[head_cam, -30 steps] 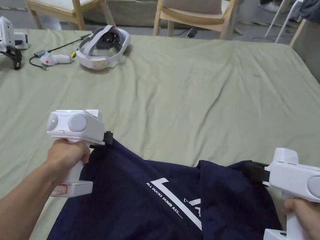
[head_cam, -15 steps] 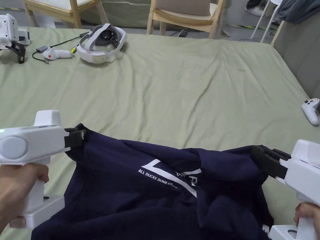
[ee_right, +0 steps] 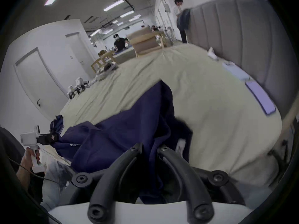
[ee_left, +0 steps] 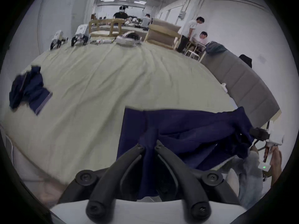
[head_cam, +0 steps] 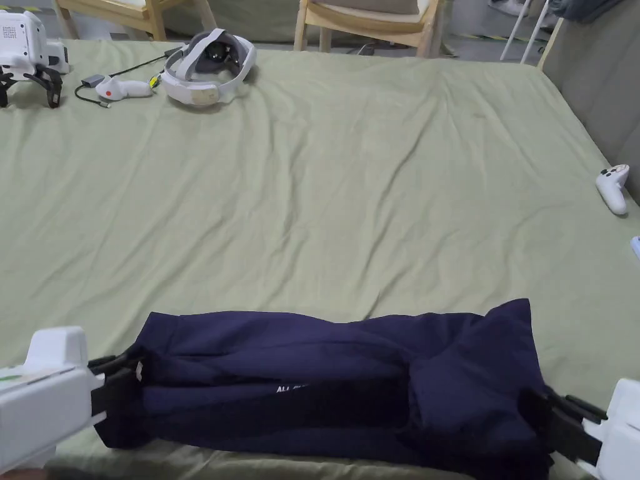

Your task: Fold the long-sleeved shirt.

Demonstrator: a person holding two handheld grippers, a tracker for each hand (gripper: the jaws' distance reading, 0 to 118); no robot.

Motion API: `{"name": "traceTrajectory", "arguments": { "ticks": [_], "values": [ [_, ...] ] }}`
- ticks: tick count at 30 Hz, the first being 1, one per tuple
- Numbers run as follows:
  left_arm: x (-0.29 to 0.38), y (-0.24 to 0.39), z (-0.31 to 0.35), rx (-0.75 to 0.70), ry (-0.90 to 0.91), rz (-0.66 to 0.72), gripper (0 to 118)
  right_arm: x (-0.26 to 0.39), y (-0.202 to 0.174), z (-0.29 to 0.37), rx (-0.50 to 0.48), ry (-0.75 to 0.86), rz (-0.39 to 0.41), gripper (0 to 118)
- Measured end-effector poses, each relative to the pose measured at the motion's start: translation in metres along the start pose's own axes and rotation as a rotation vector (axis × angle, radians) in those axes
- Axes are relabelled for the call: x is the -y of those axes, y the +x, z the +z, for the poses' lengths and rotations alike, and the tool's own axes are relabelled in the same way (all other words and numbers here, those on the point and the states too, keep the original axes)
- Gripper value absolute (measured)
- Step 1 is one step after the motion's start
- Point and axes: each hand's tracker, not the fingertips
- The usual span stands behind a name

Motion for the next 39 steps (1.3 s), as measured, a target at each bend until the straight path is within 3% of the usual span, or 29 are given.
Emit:
{"name": "traceTrajectory", "arguments": {
  "ticks": [5, 8, 10, 12, 13, 14, 15, 16, 17, 18, 22, 23, 24, 25, 26, 27, 28, 29, 31, 32, 33, 35, 39],
  "values": [
    [0.023, -0.007, -0.014, -0.083, -0.083, -0.007, 10, 0.027, 0.005, -0.006, 0.025, -0.114, -0.05, 12],
    [0.022, -0.001, -0.026, -0.127, -0.161, -0.047, 10, 0.041, -0.002, -0.023, 0.075, -0.193, 0.028, 12],
    [0.027, 0.005, -0.031, -0.156, -0.154, -0.081, 10, 0.042, -0.001, -0.024, 0.076, -0.152, -0.044, 12],
    [0.029, 0.01, -0.03, -0.16, -0.15, -0.09, 14, 0.037, 0.002, -0.022, 0.073, -0.134, -0.041, 16],
    [0.027, 0.011, -0.028, -0.158, -0.147, -0.101, 26, 0.038, 0.001, -0.018, 0.079, -0.127, -0.042, 27],
    [0.025, 0.012, -0.025, -0.166, -0.143, -0.105, 49, 0.037, 0.0, -0.014, 0.099, -0.114, -0.026, 47],
    [0.024, 0.007, -0.018, -0.184, -0.09, -0.096, 90, 0.036, -0.004, -0.008, 0.15, -0.082, 0.011, 81],
    [0.022, 0.009, -0.01, -0.192, -0.044, -0.079, 111, 0.033, -0.007, 0.001, 0.197, -0.045, 0.025, 105],
    [0.019, 0.012, -0.002, -0.191, -0.008, -0.059, 107, 0.031, -0.011, 0.01, 0.221, -0.004, 0.035, 118],
    [0.011, 0.019, 0.019, -0.186, 0.064, -0.054, 102, 0.028, -0.019, 0.02, 0.224, 0.065, 0.057, 118],
    [-0.009, 0.059, 0.056, -0.265, 0.308, -0.079, 111, 0.008, -0.072, 0.041, 0.245, 0.324, 0.196, 118],
    [-0.012, 0.068, 0.056, -0.282, 0.351, -0.101, 110, 0.004, -0.086, 0.039, 0.248, 0.362, 0.244, 117],
    [-0.018, 0.08, 0.058, -0.283, 0.382, -0.122, 103, 0.001, -0.101, 0.035, 0.243, 0.414, 0.302, 105],
    [-0.023, 0.089, 0.059, -0.295, 0.433, -0.131, 86, -0.002, -0.114, 0.03, 0.222, 0.443, 0.349, 90],
    [-0.026, 0.098, 0.058, -0.303, 0.47, -0.135, 86, -0.005, -0.124, 0.023, 0.213, 0.45, 0.378, 78],
    [-0.022, 0.096, 0.049, -0.295, 0.493, -0.139, 78, -0.006, -0.137, 0.017, 0.18, 0.463, 0.401, 78],
    [-0.026, 0.101, 0.044, -0.271, 0.472, -0.14, 41, -0.007, -0.149, 0.01, 0.16, 0.485, 0.418, 31],
    [-0.029, 0.105, 0.038, -0.269, 0.471, -0.139, 5, -0.005, -0.16, 0.004, 0.171, 0.504, 0.431, 0],
    [-0.021, 0.101, 0.029, -0.244, 0.47, -0.105, 4, -0.008, -0.177, -0.014, 0.068, 0.468, 0.46, 0],
    [-0.021, 0.101, 0.027, -0.185, 0.448, -0.103, 4, -0.007, -0.185, -0.021, 0.051, 0.449, 0.455, 0],
    [-0.02, 0.099, 0.026, -0.222, 0.453, -0.093, 4, -0.003, -0.194, -0.028, 0.077, 0.463, 0.457, 0],
    [-0.018, 0.093, 0.027, -0.232, 0.444, -0.099, 4, 0.004, -0.203, -0.036, 0.024, 0.41, 0.498, 0],
    [-0.014, 0.073, 0.032, -0.241, 0.426, -0.064, 4, 0.03, -0.221, -0.063, -0.018, 0.323, 0.5, 0]
  ]
}}
